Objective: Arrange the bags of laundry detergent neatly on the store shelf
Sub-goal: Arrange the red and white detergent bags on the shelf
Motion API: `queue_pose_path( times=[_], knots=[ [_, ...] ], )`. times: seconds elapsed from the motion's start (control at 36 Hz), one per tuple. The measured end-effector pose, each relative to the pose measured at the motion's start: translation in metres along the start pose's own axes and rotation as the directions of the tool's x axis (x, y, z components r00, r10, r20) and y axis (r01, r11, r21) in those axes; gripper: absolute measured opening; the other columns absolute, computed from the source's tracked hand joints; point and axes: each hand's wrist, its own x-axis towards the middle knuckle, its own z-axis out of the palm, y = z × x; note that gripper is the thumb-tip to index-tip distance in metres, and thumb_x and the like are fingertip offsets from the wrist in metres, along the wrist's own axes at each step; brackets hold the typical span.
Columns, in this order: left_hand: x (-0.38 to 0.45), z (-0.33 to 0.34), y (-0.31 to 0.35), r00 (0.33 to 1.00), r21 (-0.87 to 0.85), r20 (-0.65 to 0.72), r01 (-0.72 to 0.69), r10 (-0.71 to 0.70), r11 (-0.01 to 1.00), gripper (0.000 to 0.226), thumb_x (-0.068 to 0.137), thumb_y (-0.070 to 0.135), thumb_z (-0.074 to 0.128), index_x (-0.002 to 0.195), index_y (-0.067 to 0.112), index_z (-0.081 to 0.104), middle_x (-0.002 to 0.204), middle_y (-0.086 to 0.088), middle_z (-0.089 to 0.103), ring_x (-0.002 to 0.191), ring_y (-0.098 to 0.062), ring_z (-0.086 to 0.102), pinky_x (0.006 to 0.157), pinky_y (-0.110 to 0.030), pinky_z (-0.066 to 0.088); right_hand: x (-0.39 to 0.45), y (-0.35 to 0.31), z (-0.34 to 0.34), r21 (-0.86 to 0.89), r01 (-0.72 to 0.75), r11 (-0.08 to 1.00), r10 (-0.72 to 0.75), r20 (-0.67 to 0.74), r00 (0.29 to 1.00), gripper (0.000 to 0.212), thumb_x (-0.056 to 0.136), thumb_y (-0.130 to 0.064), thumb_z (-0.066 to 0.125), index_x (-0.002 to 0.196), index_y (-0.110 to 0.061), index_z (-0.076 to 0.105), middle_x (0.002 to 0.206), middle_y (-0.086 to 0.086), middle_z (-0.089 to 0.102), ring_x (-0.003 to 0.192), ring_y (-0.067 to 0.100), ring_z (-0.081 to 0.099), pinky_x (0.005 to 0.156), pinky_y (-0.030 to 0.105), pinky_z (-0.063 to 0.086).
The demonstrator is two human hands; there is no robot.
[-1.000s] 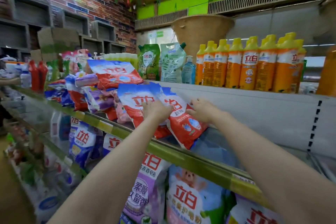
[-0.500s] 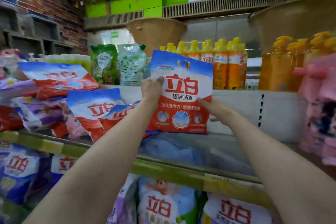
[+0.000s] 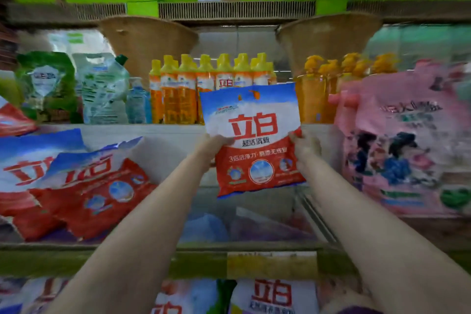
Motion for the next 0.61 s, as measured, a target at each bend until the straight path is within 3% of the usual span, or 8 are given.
queue_pose_path(
  times=[0.06,0.11,0.22,0.31,0.39,0.53,0.61],
  knots=[
    [0.008,0.001,-0.011,0.998,0.095,-0.068,0.005,0.002,0.996,0.014,0.086,0.006,0.061,0.086,0.015,0.05,0.09,-0.007,0.061,0.072,-0.017,0.057,0.064,-0.033,0.051,0.0,0.006,0.002,0.061,0.019,0.998,-0.017,-0.025,1.0,0.016,0.094,-0.013,0.054,0.102,-0.01,0.067,0.094,0.005,0.061,0.088,0.02,0.057,0.086,0.04,0.052],
    [0.017,0.003,-0.016,0.984,0.128,-0.166,-0.042,0.063,0.991,0.007,0.084,0.005,0.059,0.087,0.01,0.056,0.1,-0.014,0.064,0.084,-0.025,0.06,0.078,-0.041,0.054,0.002,0.013,0.005,0.155,-0.001,0.988,-0.002,0.02,1.0,0.014,0.094,-0.013,0.053,0.087,-0.015,0.065,0.096,0.007,0.066,0.091,0.025,0.062,0.093,0.05,0.05],
    [0.027,0.004,-0.017,0.955,0.175,-0.27,-0.076,0.122,0.982,0.023,0.087,0.008,0.057,0.109,0.006,0.064,0.103,-0.013,0.065,0.095,-0.029,0.062,0.08,-0.038,0.053,0.007,0.015,0.003,0.228,-0.129,0.965,0.09,0.171,0.981,0.02,0.099,-0.012,0.047,0.114,-0.007,0.058,0.103,0.011,0.066,0.094,0.029,0.063,0.09,0.047,0.049],
    [0.031,0.003,-0.022,0.969,0.215,-0.238,-0.014,0.066,0.977,0.022,0.09,0.011,0.057,0.111,0.011,0.059,0.109,-0.013,0.064,0.097,-0.028,0.061,0.08,-0.039,0.055,0.02,0.028,0.001,-0.091,-0.145,0.985,0.158,0.158,0.975,0.027,0.097,-0.014,0.049,0.123,-0.007,0.055,0.116,0.012,0.065,0.105,0.031,0.062,0.094,0.047,0.049],
    [0.031,0.001,-0.03,0.978,0.31,-0.198,0.001,0.064,0.951,0.025,0.091,0.012,0.057,0.116,0.009,0.052,0.111,-0.012,0.062,0.101,-0.027,0.059,0.079,-0.037,0.051,0.031,0.04,0.0,-0.344,-0.122,0.931,0.174,0.127,0.976,0.029,0.097,-0.017,0.049,0.124,-0.013,0.057,0.115,0.013,0.066,0.106,0.032,0.062,0.096,0.048,0.049],
    [0.026,-0.004,-0.029,0.984,0.424,-0.174,0.056,0.021,0.904,0.033,0.09,0.012,0.058,0.121,0.006,0.049,0.119,-0.014,0.059,0.11,-0.028,0.058,0.084,-0.036,0.049,0.017,0.025,0.001,-0.541,-0.058,0.839,0.122,0.083,0.989,0.027,0.096,-0.026,0.053,0.117,-0.009,0.057,0.111,0.01,0.065,0.102,0.028,0.064,0.091,0.04,0.052],
    [0.023,-0.005,-0.028,0.987,0.47,-0.162,0.066,0.012,0.88,0.031,0.089,0.013,0.059,0.117,0.006,0.048,0.118,-0.015,0.059,0.107,-0.029,0.059,0.083,-0.037,0.052,0.015,0.023,0.002,-0.588,-0.057,0.807,0.065,-0.008,0.998,0.038,0.089,-0.026,0.063,0.119,-0.007,0.05,0.119,0.012,0.06,0.104,0.03,0.062,0.089,0.041,0.053]
  ],
)
